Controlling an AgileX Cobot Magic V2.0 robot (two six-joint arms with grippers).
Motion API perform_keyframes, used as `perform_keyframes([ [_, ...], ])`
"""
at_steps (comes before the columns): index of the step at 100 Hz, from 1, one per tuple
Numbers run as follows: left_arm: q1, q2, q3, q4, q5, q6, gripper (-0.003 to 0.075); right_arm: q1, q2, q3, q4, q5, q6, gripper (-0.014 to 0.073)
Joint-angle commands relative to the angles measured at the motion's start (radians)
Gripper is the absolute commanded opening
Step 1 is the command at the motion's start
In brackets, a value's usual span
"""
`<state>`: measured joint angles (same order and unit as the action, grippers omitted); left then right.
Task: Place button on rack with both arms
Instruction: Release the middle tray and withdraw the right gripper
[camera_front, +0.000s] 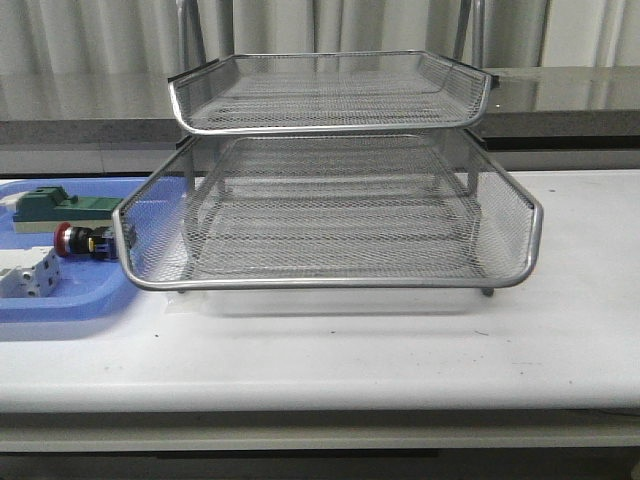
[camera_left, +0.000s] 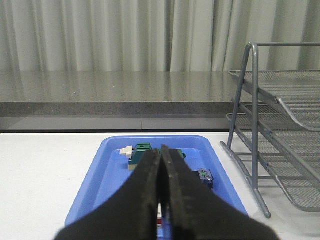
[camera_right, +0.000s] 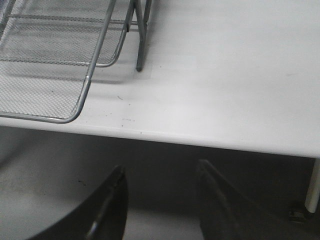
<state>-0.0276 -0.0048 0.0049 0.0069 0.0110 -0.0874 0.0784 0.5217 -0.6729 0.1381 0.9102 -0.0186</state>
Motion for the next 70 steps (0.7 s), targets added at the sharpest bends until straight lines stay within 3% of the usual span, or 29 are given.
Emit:
perform_keyframes([
  [1, 0.003, -0.031, 0.033, -0.007, -0.074, -0.010, -0.0020, 0.005, -0.013, -0.035, -0.011, -0.051, 0.010, 0.0286],
  [28, 0.003, -0.031, 0.033, -0.007, -0.074, -0.010, -0.0020, 0.005, -0.014, -0.035, -0.014, -0.055, 0.010, -0.0071],
  [70, 0.003, -0.031, 0.033, -0.007, -0.074, -0.010, -0.0020, 0.005, -0.014, -0.035, -0.013, -0.057, 0.010, -0.0068],
])
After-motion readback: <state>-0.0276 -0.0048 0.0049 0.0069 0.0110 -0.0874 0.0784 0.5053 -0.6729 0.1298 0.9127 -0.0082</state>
